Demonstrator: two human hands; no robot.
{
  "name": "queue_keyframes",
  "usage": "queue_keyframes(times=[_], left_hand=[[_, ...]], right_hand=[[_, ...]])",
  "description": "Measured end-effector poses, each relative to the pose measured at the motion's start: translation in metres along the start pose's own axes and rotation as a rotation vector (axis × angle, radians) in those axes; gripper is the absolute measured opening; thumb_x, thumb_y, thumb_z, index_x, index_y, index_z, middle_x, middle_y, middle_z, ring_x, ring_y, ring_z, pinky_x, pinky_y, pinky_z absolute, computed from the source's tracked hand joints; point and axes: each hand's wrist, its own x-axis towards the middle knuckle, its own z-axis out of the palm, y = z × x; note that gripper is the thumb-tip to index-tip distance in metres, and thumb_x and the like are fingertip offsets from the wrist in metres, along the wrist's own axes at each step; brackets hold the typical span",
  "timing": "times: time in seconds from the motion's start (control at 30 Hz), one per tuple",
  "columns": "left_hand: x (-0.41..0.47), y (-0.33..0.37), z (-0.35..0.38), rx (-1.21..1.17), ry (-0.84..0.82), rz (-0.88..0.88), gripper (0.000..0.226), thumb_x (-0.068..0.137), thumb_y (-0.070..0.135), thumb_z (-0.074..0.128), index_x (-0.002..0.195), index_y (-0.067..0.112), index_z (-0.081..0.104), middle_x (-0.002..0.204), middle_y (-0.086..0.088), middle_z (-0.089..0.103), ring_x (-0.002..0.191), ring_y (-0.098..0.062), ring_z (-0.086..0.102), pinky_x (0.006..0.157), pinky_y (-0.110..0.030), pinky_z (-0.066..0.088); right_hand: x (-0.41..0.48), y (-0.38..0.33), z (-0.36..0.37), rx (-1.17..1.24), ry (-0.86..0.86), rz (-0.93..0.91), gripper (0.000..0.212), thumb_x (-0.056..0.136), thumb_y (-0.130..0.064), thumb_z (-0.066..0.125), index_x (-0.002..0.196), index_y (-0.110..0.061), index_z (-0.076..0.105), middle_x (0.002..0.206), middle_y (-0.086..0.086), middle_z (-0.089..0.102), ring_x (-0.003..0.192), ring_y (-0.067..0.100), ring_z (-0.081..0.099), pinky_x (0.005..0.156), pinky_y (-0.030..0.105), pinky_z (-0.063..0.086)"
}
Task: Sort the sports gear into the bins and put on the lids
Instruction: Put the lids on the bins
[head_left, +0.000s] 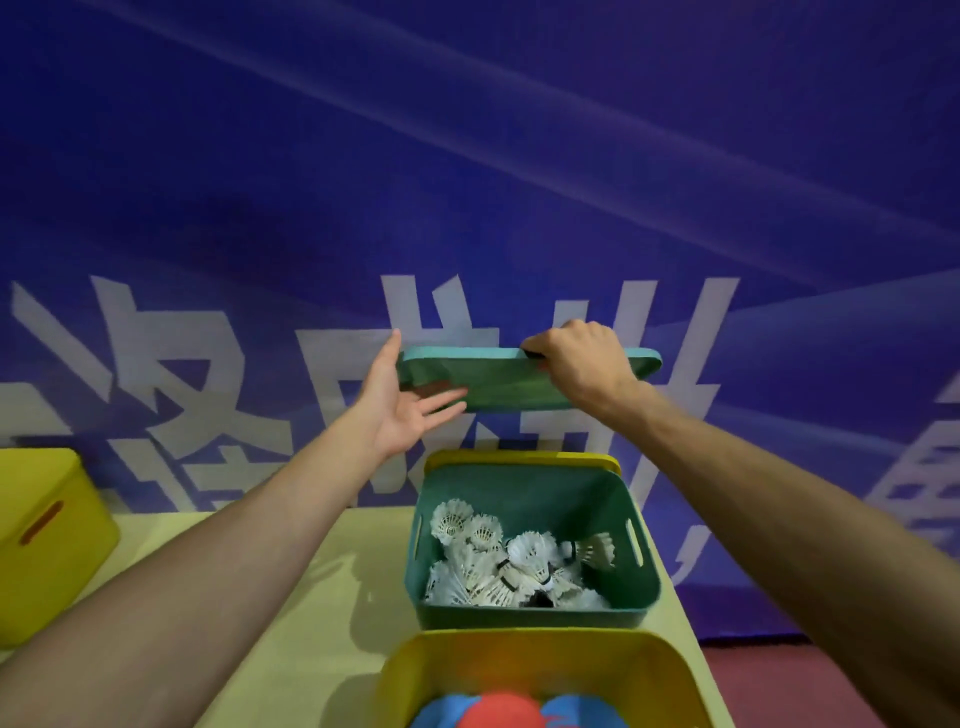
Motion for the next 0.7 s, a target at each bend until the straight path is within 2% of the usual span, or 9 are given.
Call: queue_keyframes(times=[0.1,0.17,0.27,0.3,0.4,0.5,0.57,0.63,0.7], left_hand=[[-0.037,0.005,-0.005,-0.053,0.035,0.042,0.044,0.09,0.027,0.061,0.128,0.01,0.045,0.125,-0.024,0.057,0.106,-0.039,0.063,0.088,-0.047,0.054],[-0.061,0.005,-0.015,-0.096,0.064,0.053,0.035,0.09,0.003,0.056,0.124,0.003,0.046,0.128,-0.025,0.052,0.111,-0.04,0.059,0.092,-0.046,0.053],[-0.095,0.0,-0.034,-0.089,0.08,0.068,0.024,0.089,-0.009,0.049,0.112,0.0,0.046,0.131,-0.024,0.046,0.12,-0.041,0.051,0.096,-0.047,0.048],[-0.105,-0.002,-0.041,-0.062,0.092,0.08,0.024,0.089,-0.01,0.048,0.111,0.0,0.046,0.129,-0.024,0.045,0.122,-0.04,0.05,0.095,-0.047,0.048],[-0.13,-0.014,-0.066,0.003,0.136,0.129,0.046,0.087,-0.014,0.049,0.13,0.002,0.042,0.13,-0.022,0.05,0.118,-0.037,0.053,0.082,-0.044,0.051],[-0.155,-0.022,-0.093,0.047,0.148,0.136,0.044,0.085,-0.014,0.052,0.125,0.002,0.046,0.125,-0.019,0.056,0.108,-0.033,0.058,0.071,-0.039,0.052],[-0.169,-0.028,-0.107,0.037,0.138,0.124,0.035,0.085,-0.013,0.053,0.117,0.003,0.049,0.121,-0.018,0.057,0.107,-0.032,0.058,0.077,-0.038,0.052],[-0.18,-0.033,-0.118,0.054,0.108,0.116,0.036,0.085,-0.012,0.054,0.117,0.004,0.05,0.12,-0.017,0.058,0.109,-0.031,0.058,0.079,-0.037,0.053],[-0.187,-0.038,-0.125,0.105,0.074,0.124,0.039,0.085,-0.01,0.056,0.12,0.005,0.05,0.119,-0.015,0.059,0.107,-0.029,0.058,0.074,-0.033,0.053]], right_hand=[[-0.023,-0.022,-0.023,-0.06,0.004,-0.053,0.022,0.097,-0.02,0.049,0.112,-0.023,0.064,0.087,0.004,0.065,0.079,0.024,0.061,0.071,0.037,0.052],[-0.039,-0.037,-0.033,-0.057,-0.023,-0.096,0.022,0.096,-0.021,0.053,0.114,-0.021,0.064,0.091,0.002,0.067,0.082,0.02,0.063,0.074,0.037,0.055],[-0.063,-0.056,-0.044,-0.036,-0.101,-0.146,0.022,0.091,-0.025,0.06,0.112,-0.019,0.067,0.097,0.001,0.068,0.088,0.019,0.065,0.076,0.037,0.056],[-0.071,-0.062,-0.046,-0.028,-0.13,-0.152,0.024,0.09,-0.029,0.062,0.11,-0.018,0.068,0.099,0.001,0.067,0.09,0.019,0.065,0.075,0.037,0.056],[-0.099,-0.079,-0.05,0.08,-0.168,-0.092,0.044,0.088,-0.053,0.054,0.112,-0.018,0.068,0.11,0.002,0.067,0.099,0.021,0.062,0.082,0.039,0.052],[-0.127,-0.088,-0.041,0.082,-0.148,0.081,0.056,0.092,-0.059,0.04,0.126,-0.018,0.059,0.13,0.007,0.058,0.117,0.026,0.053,0.102,0.045,0.04],[-0.144,-0.087,-0.032,0.141,-0.141,0.291,0.059,0.093,-0.056,0.043,0.135,-0.016,0.049,0.139,0.011,0.048,0.125,0.029,0.046,0.106,0.049,0.036],[-0.16,-0.086,-0.028,0.284,-0.159,0.481,0.062,0.093,-0.051,0.048,0.141,-0.011,0.039,0.14,0.016,0.043,0.124,0.033,0.046,0.104,0.048,0.041],[-0.171,-0.084,-0.025,0.471,-0.191,0.661,0.062,0.093,-0.044,0.054,0.139,-0.006,0.037,0.134,0.019,0.047,0.116,0.034,0.051,0.089,0.037,0.047]])
